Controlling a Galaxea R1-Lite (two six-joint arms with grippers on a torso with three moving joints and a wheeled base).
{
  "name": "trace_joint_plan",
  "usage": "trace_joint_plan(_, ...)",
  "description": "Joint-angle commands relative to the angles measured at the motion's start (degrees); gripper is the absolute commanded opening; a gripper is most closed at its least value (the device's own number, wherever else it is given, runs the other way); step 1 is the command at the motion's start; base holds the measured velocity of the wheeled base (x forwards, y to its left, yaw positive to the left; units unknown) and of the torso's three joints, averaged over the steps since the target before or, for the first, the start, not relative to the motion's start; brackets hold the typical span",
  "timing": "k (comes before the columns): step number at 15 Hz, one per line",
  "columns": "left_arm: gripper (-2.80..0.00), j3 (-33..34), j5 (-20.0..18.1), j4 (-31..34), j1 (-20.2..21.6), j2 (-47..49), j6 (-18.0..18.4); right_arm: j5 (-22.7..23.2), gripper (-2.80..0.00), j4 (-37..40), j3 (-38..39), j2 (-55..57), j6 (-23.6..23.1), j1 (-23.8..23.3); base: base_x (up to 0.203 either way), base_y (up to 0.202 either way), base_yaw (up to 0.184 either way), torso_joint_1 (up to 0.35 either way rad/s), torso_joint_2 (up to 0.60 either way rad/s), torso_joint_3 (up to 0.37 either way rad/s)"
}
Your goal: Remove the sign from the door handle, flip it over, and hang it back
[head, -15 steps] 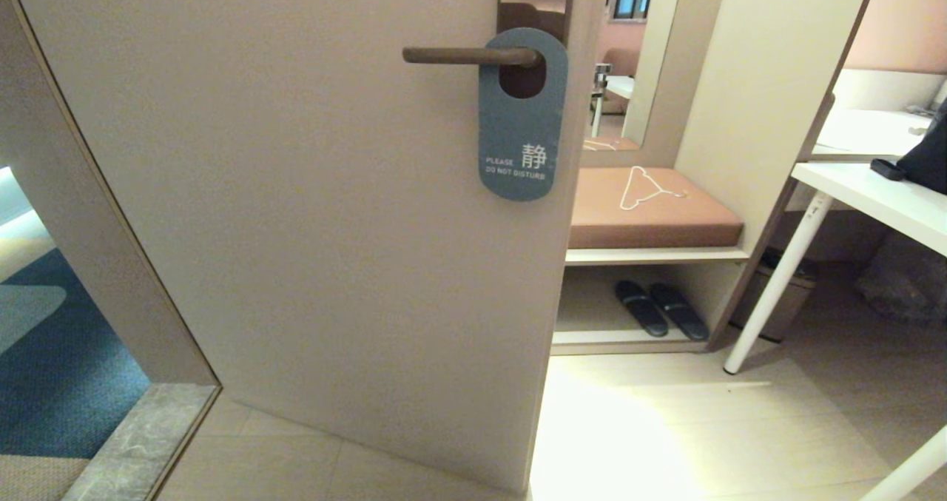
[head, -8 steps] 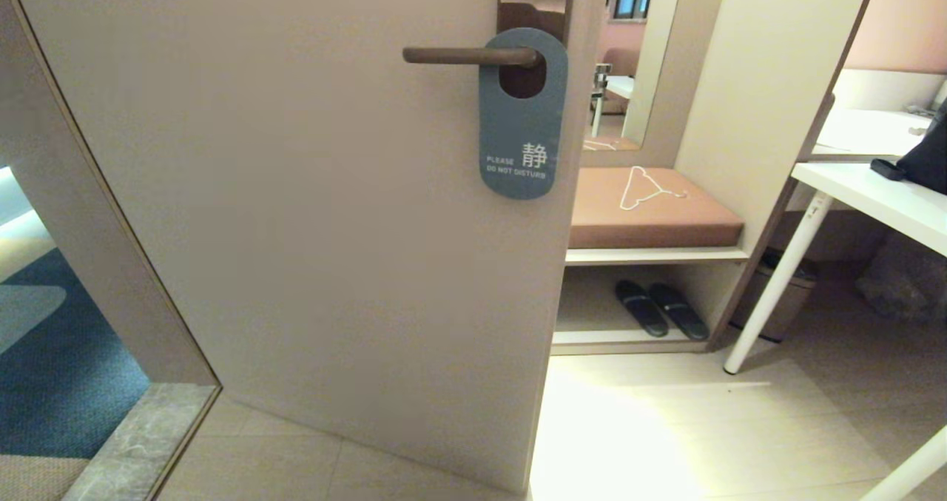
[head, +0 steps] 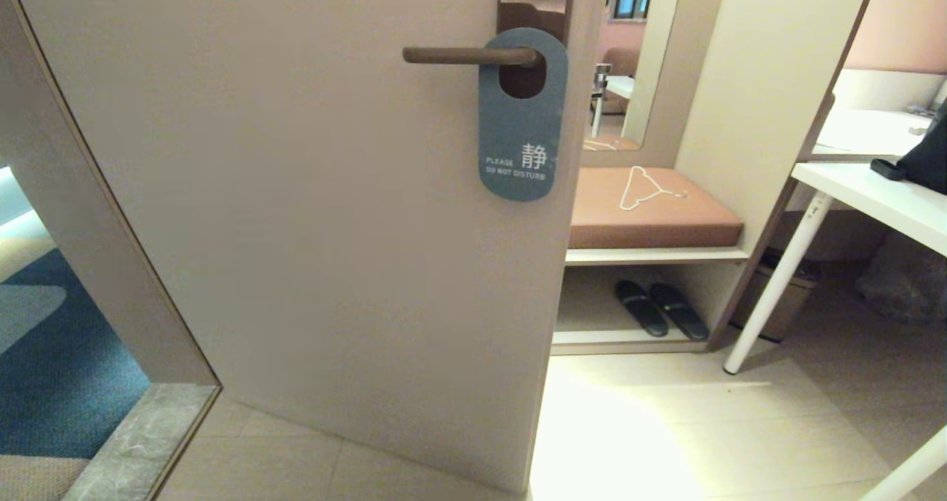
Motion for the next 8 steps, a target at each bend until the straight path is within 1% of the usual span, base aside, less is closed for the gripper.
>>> trace_joint_plan(1,-2.8,0.0,0.0,0.0,0.0,0.1,0.0,-0.1,-2.8,0.0,0.0,0.0,0.4,0.0,0.0,0.0,0.0,0.0,0.0,0.0)
trace_joint_plan(8,-2.8,0.0,0.0,0.0,0.0,0.0,0.0,-0.3,-2.8,0.1,0.0,0.0,0.6,0.0,0.0,0.0,0.0,0.0,0.0,0.0)
